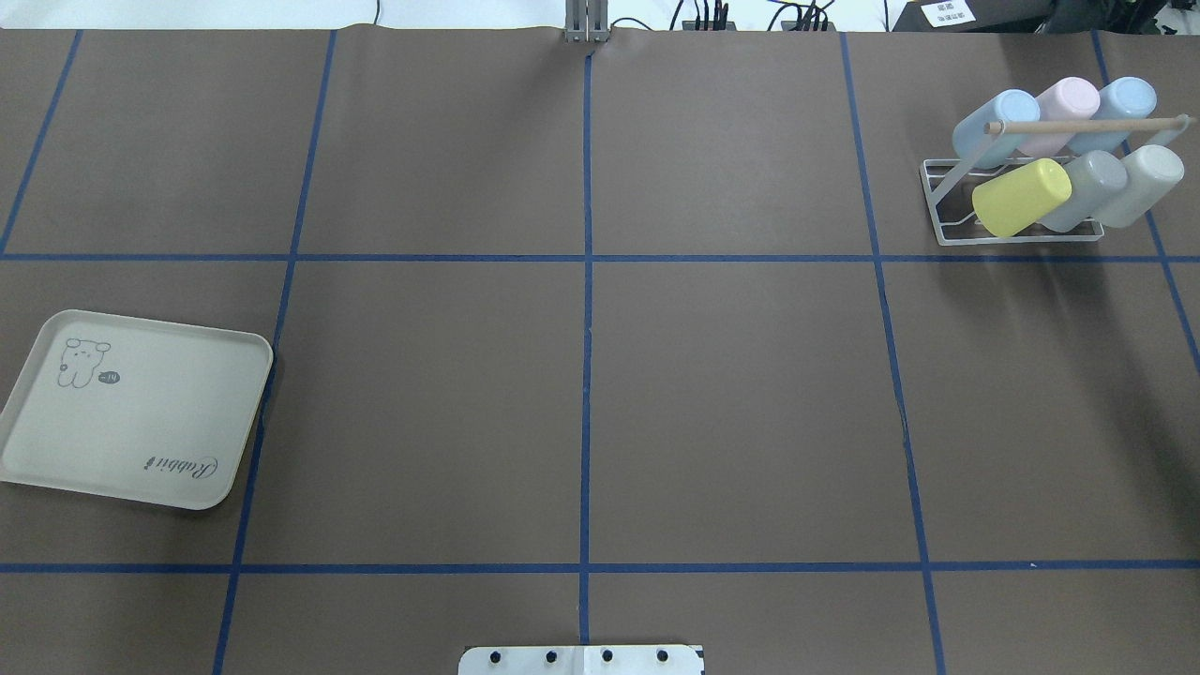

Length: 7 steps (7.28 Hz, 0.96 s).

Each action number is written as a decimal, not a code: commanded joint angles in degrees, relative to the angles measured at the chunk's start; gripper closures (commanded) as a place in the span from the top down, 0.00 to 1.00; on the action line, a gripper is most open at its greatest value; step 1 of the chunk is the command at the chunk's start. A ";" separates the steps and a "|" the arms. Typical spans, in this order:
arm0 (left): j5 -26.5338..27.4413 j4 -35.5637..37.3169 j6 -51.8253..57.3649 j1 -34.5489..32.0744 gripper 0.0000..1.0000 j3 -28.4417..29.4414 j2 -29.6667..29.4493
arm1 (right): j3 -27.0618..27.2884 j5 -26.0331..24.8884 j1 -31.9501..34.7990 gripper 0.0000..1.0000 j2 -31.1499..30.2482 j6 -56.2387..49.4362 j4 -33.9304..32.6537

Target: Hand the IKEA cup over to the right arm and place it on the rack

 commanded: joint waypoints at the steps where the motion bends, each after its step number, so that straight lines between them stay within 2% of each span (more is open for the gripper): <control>1: -1.86 -0.10 0.03 0.00 1.00 0.10 0.68 | 0.01 0.17 1.19 0.99 -1.14 -2.60 -1.14; 4: -1.25 -0.01 -0.05 0.00 1.00 0.10 0.77 | 1.50 -0.18 1.29 0.99 -2.72 -1.99 -0.62; 7: -1.16 -0.18 0.12 0.35 1.00 1.23 -0.11 | 0.80 0.17 1.20 0.99 -1.41 -1.55 -1.40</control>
